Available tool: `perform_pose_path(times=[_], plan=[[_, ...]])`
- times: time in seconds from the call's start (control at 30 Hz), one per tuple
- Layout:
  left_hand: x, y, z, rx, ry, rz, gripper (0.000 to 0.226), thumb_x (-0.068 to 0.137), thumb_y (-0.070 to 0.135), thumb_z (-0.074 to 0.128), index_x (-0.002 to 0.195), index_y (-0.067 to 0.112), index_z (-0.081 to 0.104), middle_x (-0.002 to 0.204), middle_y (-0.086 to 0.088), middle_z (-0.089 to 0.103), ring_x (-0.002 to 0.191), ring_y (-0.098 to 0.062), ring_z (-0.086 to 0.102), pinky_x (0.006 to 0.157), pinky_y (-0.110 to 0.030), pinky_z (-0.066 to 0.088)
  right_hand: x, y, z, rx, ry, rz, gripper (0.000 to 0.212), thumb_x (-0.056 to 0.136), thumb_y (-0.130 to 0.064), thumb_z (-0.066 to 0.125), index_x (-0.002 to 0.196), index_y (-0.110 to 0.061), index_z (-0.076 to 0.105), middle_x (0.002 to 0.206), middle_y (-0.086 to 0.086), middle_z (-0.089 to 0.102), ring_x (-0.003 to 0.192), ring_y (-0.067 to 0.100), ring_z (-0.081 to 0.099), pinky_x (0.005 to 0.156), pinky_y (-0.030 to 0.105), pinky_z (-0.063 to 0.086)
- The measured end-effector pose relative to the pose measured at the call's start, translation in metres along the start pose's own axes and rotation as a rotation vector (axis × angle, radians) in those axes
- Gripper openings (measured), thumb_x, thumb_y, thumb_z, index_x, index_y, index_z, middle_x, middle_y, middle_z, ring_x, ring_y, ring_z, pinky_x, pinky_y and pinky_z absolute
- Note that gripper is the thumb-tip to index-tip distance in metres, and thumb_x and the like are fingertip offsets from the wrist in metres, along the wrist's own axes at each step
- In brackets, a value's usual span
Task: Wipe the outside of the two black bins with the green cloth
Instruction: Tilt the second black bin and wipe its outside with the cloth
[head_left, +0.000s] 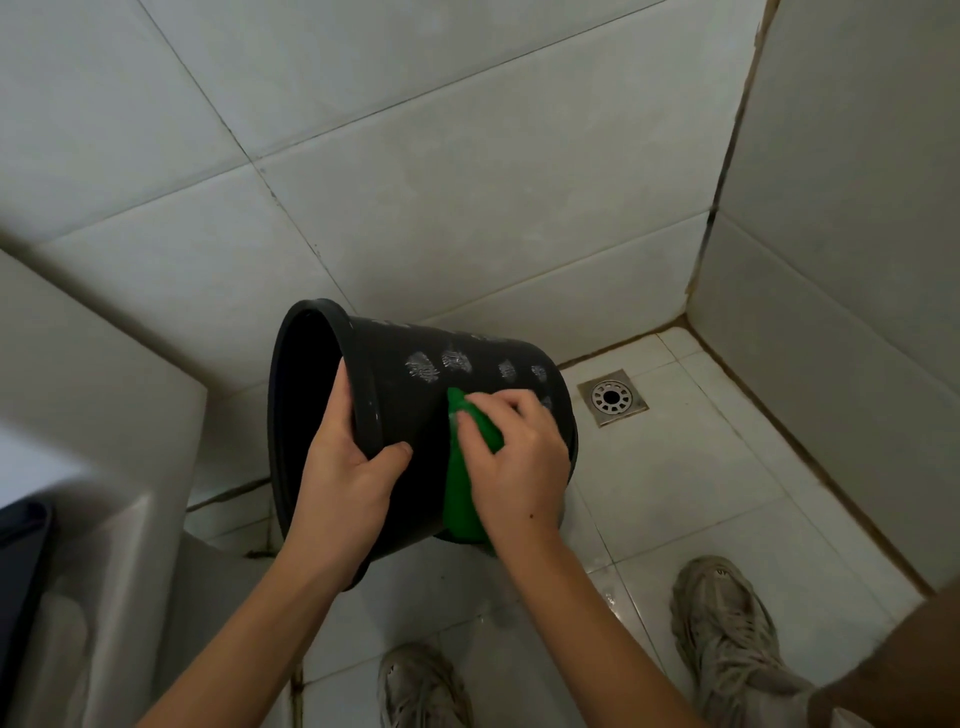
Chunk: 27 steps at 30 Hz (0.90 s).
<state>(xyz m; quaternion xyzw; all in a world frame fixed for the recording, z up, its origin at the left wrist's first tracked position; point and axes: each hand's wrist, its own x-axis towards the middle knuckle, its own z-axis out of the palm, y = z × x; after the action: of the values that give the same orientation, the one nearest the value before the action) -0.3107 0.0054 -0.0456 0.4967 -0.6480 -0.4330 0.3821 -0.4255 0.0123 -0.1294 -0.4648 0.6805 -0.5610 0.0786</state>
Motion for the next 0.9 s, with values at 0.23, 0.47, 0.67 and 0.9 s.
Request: perform_pose_path(times=[0.23,0.47,0.67,0.9], plan=[[0.001,0.000,-0.001,0.001,0.009,-0.006,0.081,0.086,-0.019,0.051,0.148,0.032,0.035,0.115,0.016,0.068,0.108,-0.006,0.065,0.089,-0.021,0.054,-0.033,-0.006,-0.006,0.020,-0.086,-0.187,0.027,0.089,-0.033,0.056,0.102,-0.016,0.073,0.092,-0.002,0.063,0.078,0.009,0.056,0.063,0.015,0.045],[0.003,0.002,0.004,-0.005,0.010,-0.024,0.084,0.085,-0.021,0.049,0.149,0.031,0.034,0.115,0.013,0.069,0.106,-0.009,0.067,0.087,-0.025,0.056,-0.008,-0.007,0.001,0.000,0.022,0.036,0.023,0.087,-0.031,0.061,0.102,-0.017,0.073,0.093,-0.003,0.063,0.080,0.006,0.052,0.067,0.008,0.035],[0.002,0.001,0.000,0.013,0.004,-0.034,0.084,0.086,-0.017,0.052,0.147,0.038,0.034,0.112,0.020,0.069,0.105,-0.005,0.066,0.083,-0.022,0.057,-0.007,0.017,-0.002,-0.009,-0.033,-0.139,0.029,0.088,-0.034,0.056,0.103,-0.015,0.073,0.095,-0.001,0.064,0.083,0.008,0.055,0.070,0.008,0.038],[0.001,0.005,0.009,0.047,-0.037,-0.048,0.087,0.087,-0.016,0.053,0.148,0.040,0.028,0.103,0.036,0.065,0.100,0.008,0.063,0.073,-0.009,0.053,0.023,0.052,-0.006,-0.026,-0.069,0.244,0.020,0.091,-0.024,0.066,0.108,-0.016,0.072,0.099,-0.002,0.064,0.083,0.008,0.053,0.063,0.009,0.032]])
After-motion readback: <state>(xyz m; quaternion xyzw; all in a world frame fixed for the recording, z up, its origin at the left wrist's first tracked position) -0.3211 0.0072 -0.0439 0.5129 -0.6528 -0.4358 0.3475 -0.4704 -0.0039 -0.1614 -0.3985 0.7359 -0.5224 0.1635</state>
